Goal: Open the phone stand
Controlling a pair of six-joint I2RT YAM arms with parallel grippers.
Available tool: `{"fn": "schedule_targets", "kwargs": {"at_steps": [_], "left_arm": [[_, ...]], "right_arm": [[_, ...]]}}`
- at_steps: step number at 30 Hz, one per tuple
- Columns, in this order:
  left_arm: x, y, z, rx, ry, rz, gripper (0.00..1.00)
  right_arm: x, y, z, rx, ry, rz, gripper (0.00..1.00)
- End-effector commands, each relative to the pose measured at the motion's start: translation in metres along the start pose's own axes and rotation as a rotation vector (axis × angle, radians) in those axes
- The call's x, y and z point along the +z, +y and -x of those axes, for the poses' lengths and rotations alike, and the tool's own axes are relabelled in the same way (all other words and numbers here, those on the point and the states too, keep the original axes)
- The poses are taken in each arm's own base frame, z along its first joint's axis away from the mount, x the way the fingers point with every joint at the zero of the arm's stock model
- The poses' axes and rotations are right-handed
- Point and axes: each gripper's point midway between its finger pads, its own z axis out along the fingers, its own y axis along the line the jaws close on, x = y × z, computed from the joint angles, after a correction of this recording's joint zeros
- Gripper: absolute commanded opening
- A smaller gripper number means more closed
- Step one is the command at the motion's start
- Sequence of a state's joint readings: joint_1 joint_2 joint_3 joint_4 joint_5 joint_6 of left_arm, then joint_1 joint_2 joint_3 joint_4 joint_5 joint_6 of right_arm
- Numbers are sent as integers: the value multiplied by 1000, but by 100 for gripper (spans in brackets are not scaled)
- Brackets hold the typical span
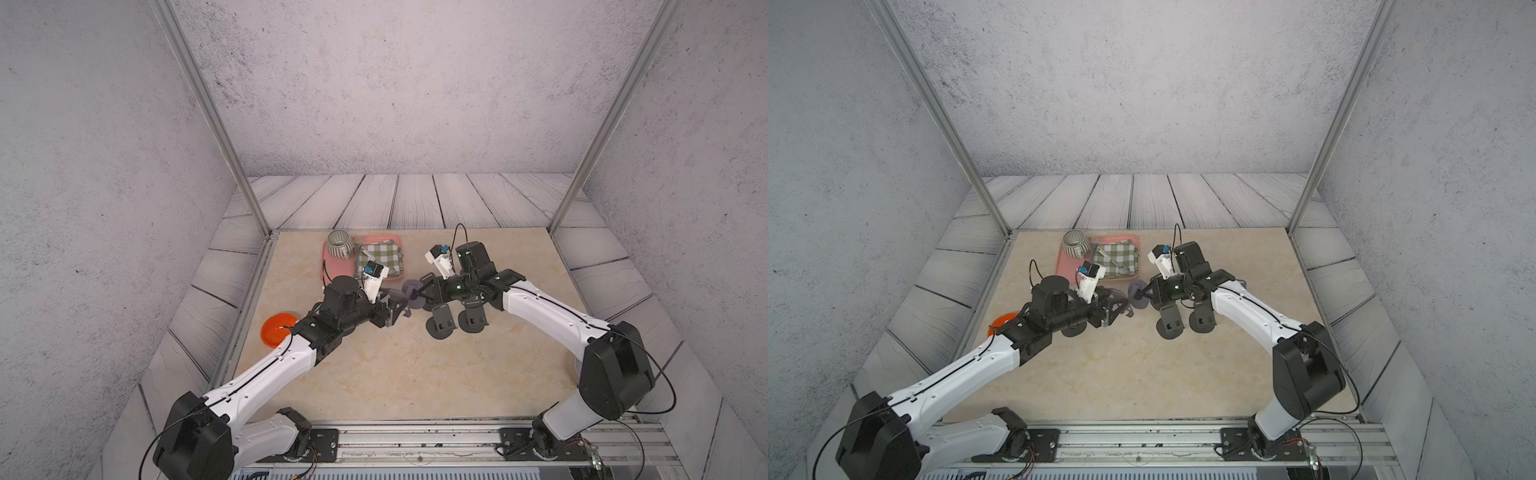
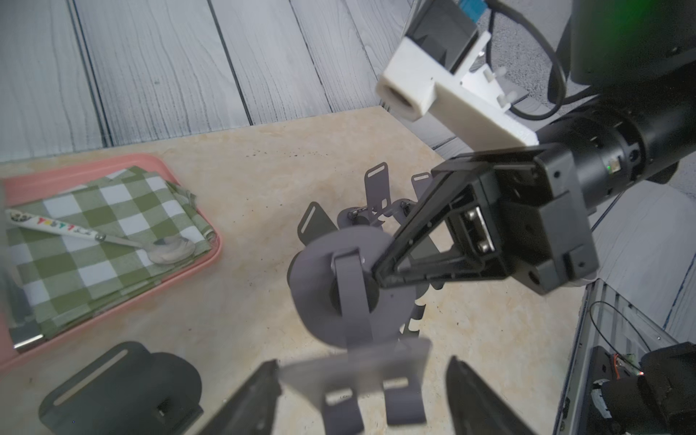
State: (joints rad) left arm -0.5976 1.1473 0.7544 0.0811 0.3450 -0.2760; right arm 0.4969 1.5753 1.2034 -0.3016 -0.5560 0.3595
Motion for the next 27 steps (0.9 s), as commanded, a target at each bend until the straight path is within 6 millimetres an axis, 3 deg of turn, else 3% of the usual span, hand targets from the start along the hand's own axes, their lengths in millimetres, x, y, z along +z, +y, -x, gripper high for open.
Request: {"fn": "schedule_targets", "kwargs": {"at_steps": [1, 6, 20, 27], "left_arm": [[6, 0, -12, 0, 41, -6, 98], [21, -2, -10, -5, 26, -37, 98], [42, 1, 14, -2, -79, -21, 98], [60, 3, 15, -10, -66, -33, 98]], "right_arm": [[-10, -26, 18, 44, -84, -56, 0], [-11, -14, 18, 32, -86, -19, 0], [-11, -10, 15, 38, -84, 12, 0], [-13, -5, 15, 29, -86, 23, 0]]}}
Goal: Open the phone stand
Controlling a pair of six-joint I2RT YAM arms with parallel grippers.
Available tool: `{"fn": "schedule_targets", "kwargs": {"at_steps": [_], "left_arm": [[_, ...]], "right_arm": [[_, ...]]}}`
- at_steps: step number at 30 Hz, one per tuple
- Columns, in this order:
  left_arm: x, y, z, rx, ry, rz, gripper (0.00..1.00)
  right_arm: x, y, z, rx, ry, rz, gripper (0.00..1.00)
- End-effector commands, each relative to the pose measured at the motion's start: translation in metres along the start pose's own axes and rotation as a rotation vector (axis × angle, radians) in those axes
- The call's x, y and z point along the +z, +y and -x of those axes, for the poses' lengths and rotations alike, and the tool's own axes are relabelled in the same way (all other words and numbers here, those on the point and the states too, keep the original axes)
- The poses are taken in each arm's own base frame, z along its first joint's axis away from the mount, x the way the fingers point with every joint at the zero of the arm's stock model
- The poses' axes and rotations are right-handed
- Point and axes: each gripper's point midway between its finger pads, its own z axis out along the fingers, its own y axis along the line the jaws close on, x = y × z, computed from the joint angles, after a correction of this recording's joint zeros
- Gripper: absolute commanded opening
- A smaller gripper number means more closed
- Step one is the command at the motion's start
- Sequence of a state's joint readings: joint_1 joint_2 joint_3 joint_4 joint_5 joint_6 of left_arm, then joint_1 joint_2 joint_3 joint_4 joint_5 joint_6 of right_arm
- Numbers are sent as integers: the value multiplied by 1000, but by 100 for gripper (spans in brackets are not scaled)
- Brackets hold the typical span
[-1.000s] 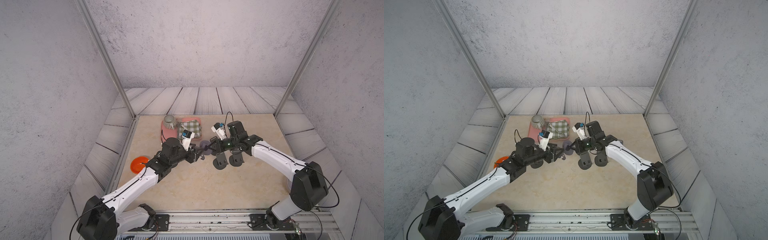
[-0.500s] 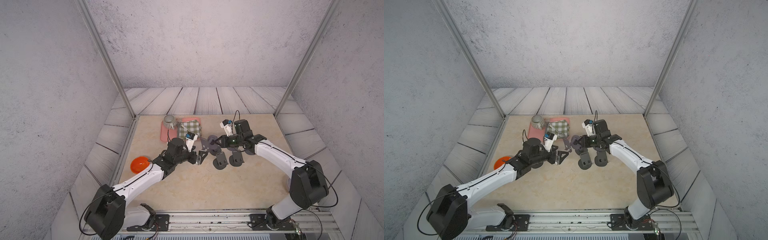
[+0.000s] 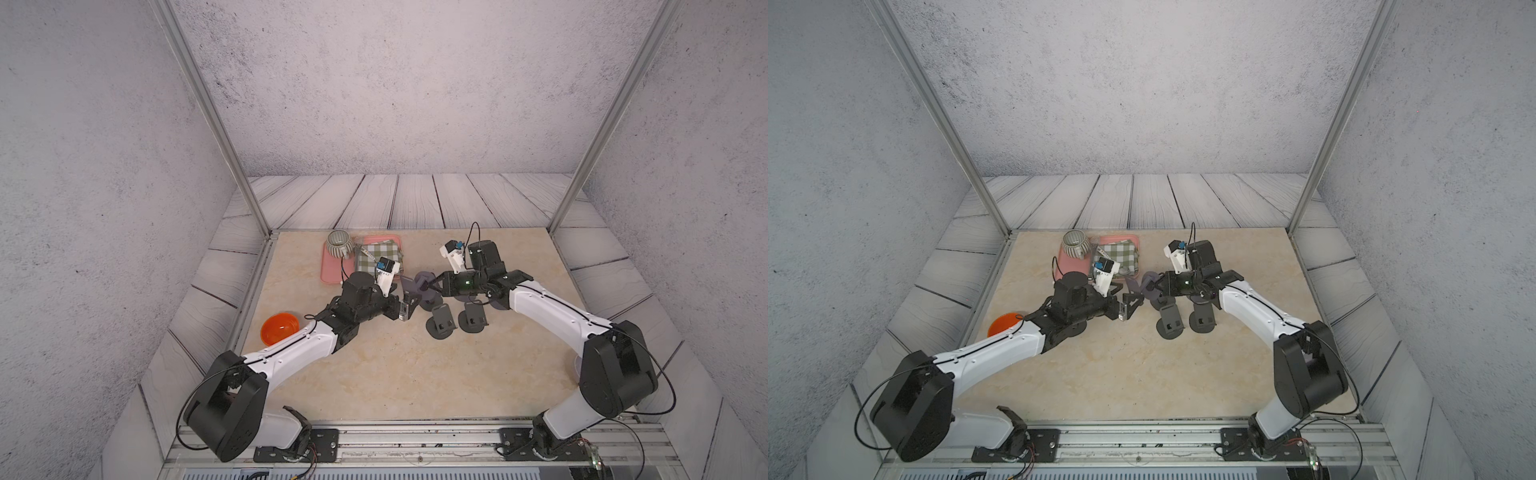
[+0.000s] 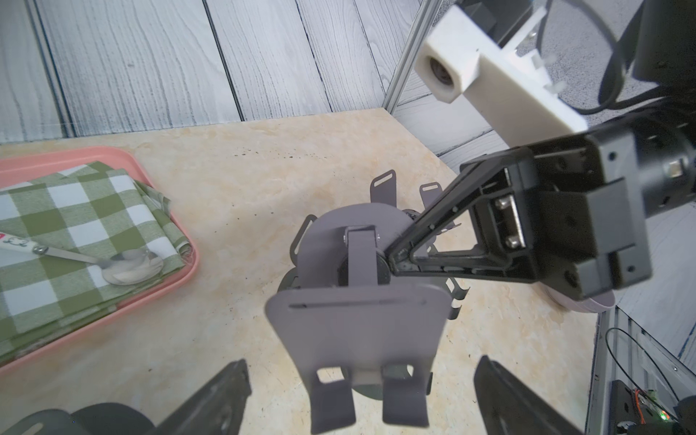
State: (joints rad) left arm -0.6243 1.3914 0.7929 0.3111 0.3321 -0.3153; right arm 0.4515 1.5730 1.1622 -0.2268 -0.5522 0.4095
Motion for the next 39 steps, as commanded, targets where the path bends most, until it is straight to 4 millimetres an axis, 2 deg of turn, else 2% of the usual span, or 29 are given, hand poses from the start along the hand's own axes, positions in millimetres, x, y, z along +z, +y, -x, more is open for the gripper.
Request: {"fn": "schedule_targets", "kwargs": {"at_steps": [1, 10, 12, 15, 19, 21, 25, 26, 28, 31, 33, 36, 39], "left_arm": [[6, -5, 17, 9, -52, -20, 98], [15, 0, 22, -2, -73, 2, 99], [14, 1, 25, -5, -85, 9, 92], [15, 1, 26, -10, -87, 8, 75], [18, 0, 28, -15, -80, 1, 58], [17, -1, 27, -17, -78, -1, 54], [15, -1, 28, -15, -78, 1, 54], [14, 0, 29, -14, -77, 10, 54], [11, 1, 29, -12, -73, 26, 54], [8, 8, 29, -11, -48, 78, 54], [5, 13, 27, -10, -29, 119, 54], [0, 25, 24, -18, -6, 195, 54], [-2, 36, 20, -36, 34, 270, 54]], "right_arm": [[-9, 16, 6, -28, -26, 48, 0], [-15, 20, 3, -35, -19, 48, 0], [-15, 21, 2, -36, -20, 49, 0], [-18, 23, 3, -40, -21, 52, 0], [-19, 26, 5, -45, -24, 55, 0], [-19, 27, 5, -48, -23, 58, 1], [-20, 27, 5, -53, -20, 53, 6], [-21, 27, 5, -55, -19, 49, 12], [-23, 25, 5, -61, -24, 32, 30], [-28, 23, 6, -69, -39, 4, 71], [-31, 19, 5, -73, -48, -23, 89], [-35, 15, 4, -77, -62, -52, 99], [-36, 12, 0, -74, -65, -63, 99]]}}
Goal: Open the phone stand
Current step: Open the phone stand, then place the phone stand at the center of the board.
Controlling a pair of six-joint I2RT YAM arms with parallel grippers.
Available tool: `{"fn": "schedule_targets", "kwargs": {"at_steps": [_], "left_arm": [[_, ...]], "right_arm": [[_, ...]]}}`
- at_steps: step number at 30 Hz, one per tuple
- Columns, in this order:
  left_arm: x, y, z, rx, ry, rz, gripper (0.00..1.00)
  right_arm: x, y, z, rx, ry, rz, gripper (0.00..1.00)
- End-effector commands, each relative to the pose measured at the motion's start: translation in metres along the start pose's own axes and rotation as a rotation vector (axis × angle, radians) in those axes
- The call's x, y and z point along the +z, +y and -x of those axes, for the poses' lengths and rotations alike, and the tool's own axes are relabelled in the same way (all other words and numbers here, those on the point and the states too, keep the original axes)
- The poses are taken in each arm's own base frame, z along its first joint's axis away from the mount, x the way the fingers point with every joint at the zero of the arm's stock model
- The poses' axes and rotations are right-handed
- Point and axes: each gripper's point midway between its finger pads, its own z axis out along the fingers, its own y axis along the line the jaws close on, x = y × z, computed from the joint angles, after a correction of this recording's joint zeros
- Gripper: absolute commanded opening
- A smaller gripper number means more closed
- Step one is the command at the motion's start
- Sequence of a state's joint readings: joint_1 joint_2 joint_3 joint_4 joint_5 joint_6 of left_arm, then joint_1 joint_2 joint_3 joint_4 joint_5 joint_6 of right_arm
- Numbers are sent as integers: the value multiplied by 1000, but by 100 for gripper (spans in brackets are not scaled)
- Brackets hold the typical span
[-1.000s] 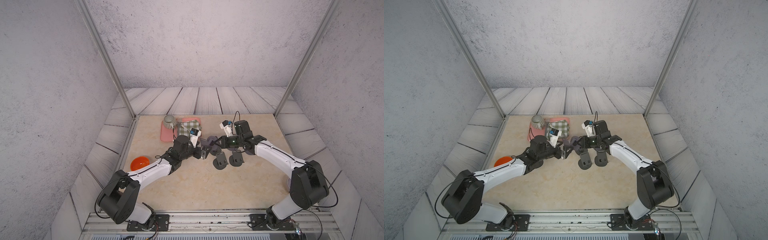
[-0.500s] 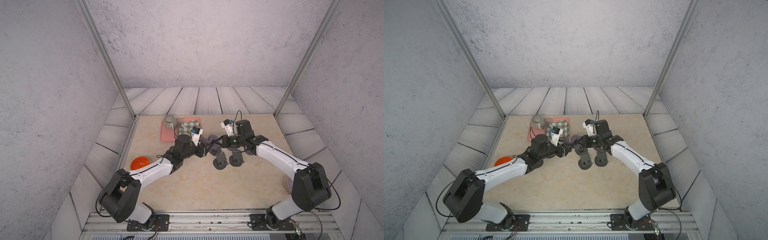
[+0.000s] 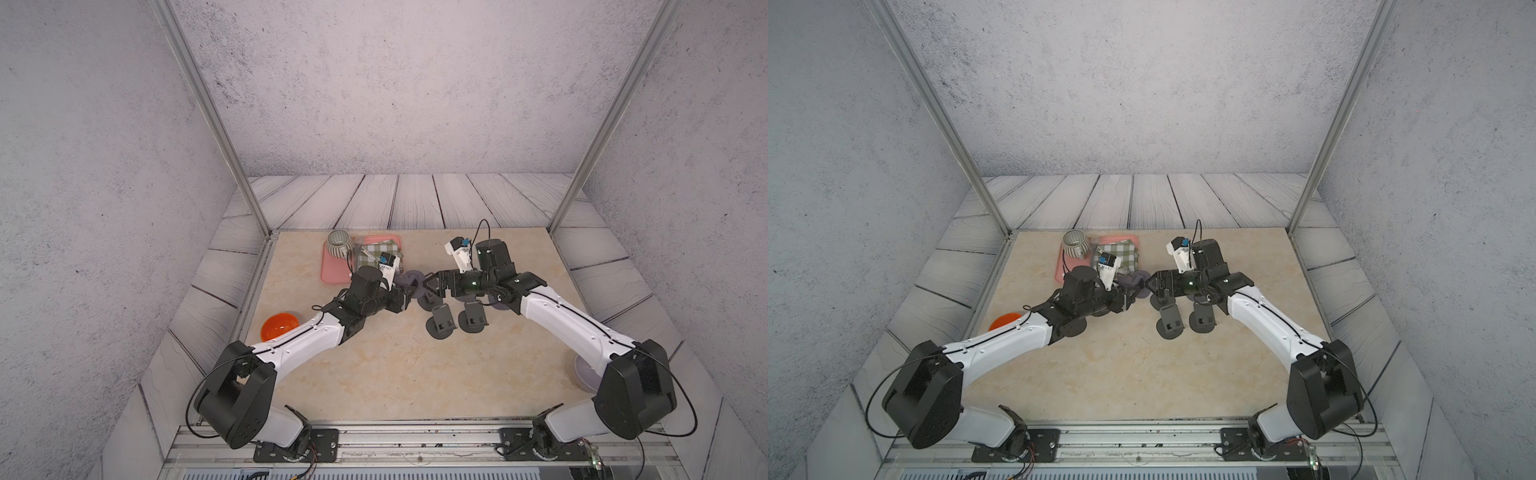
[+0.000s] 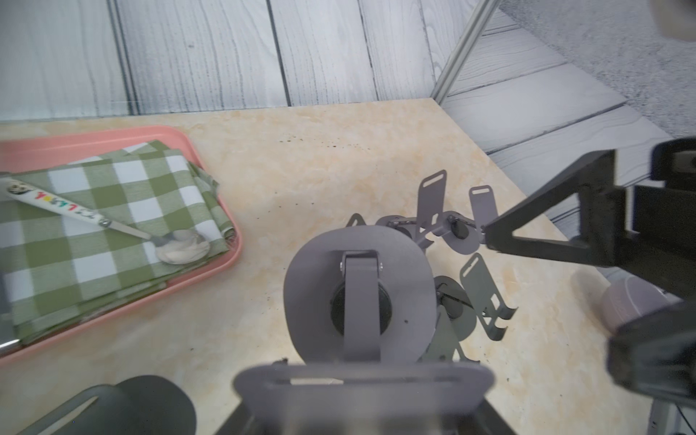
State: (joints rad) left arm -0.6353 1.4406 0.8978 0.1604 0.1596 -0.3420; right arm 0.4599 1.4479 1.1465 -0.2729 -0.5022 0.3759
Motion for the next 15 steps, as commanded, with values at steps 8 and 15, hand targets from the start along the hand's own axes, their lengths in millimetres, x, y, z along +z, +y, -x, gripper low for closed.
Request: {"fn": "schedule_targets", "kwargs": {"at_steps": [8, 15], "left_arm": [[4, 34, 0, -36, 102, 228, 55], [25, 53, -18, -72, 215, 331, 57]], "right_arm": [[-2, -14, -23, 5, 0, -55, 99], [-2, -22, -34, 14, -4, -74, 99]]}}
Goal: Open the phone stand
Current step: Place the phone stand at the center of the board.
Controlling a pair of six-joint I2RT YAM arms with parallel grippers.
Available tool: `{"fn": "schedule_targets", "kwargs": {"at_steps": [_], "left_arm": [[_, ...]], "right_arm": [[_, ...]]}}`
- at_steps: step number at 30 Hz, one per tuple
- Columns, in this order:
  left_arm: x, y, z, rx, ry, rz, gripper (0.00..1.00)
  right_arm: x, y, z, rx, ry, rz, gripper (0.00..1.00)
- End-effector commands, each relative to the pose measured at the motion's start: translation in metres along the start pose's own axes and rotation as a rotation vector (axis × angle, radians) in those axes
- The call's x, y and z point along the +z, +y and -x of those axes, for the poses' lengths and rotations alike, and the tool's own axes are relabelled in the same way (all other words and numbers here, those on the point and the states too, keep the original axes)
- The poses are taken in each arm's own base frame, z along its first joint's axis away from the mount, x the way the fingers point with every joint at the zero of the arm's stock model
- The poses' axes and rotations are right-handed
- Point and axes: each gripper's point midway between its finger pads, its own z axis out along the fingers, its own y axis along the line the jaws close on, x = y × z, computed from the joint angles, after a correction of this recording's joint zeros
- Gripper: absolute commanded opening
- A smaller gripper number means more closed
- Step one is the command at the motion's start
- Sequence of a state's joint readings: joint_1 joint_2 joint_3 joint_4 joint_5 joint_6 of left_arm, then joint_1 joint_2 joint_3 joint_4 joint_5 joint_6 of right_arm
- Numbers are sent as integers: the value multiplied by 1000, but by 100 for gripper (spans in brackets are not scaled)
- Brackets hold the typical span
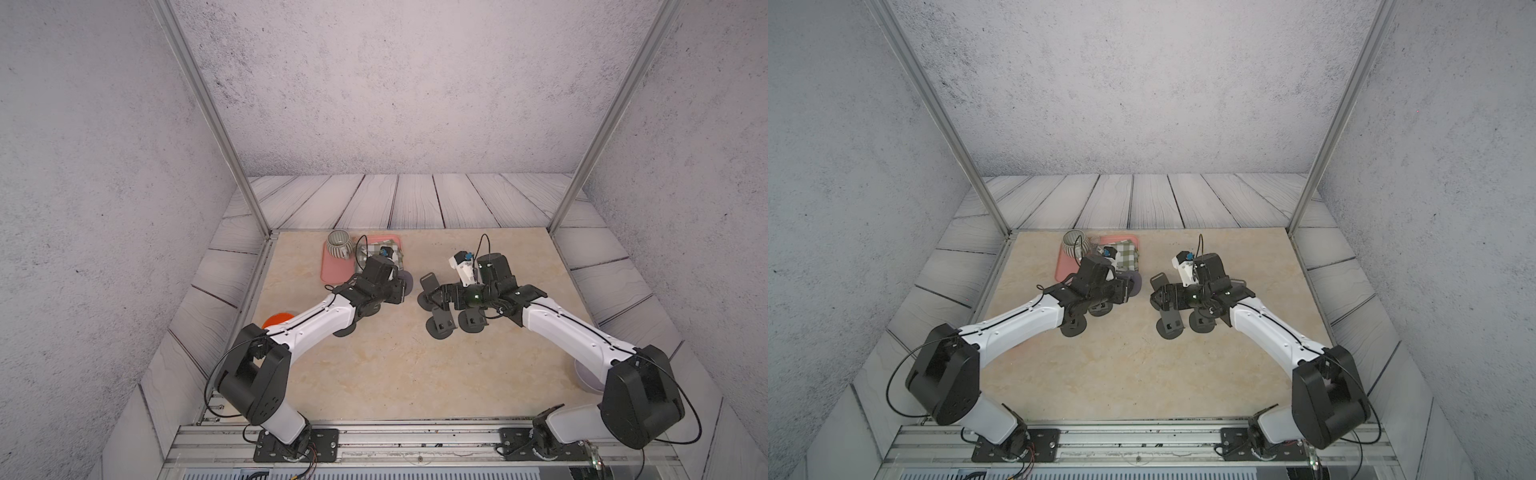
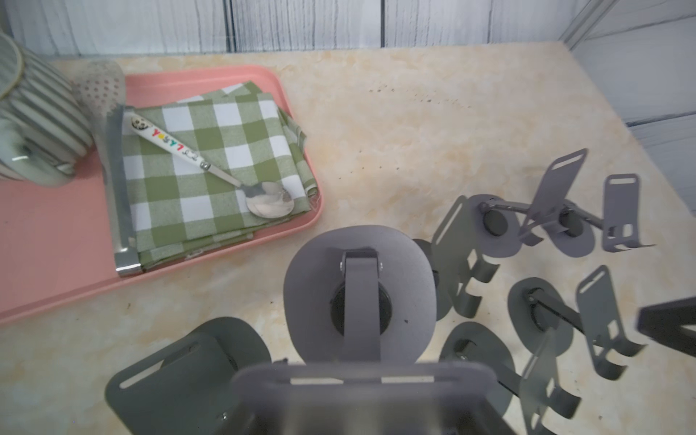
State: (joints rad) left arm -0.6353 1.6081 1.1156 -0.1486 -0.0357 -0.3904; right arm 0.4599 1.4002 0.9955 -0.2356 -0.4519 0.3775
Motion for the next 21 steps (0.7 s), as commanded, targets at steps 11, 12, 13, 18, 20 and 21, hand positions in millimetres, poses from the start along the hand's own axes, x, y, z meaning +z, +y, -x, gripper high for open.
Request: {"fn": "schedule_targets", "kwargs": {"at_steps": [11, 12, 13, 18, 20, 21], "left_arm": [[52, 18, -29, -48, 220, 165, 58], [54, 20, -31, -50, 228, 174, 58], [56, 21, -32, -53, 234, 184, 58], [65, 20, -37, -58, 261, 186, 58], [67, 21, -38, -57, 273, 195, 58], [68, 21, -39, -57, 277, 195, 58]], "right_arm": [[-5, -7, -5, -18, -33, -36, 99], [-5, -7, -5, -17, -32, -37, 99], [-4, -7, -6, -18, -30, -38, 99], [-4, -9, -8, -19, -26, -42, 99], [-4, -10, -7, -18, -27, -45, 99], [-4, -9, -7, -20, -26, -45, 99]]}}
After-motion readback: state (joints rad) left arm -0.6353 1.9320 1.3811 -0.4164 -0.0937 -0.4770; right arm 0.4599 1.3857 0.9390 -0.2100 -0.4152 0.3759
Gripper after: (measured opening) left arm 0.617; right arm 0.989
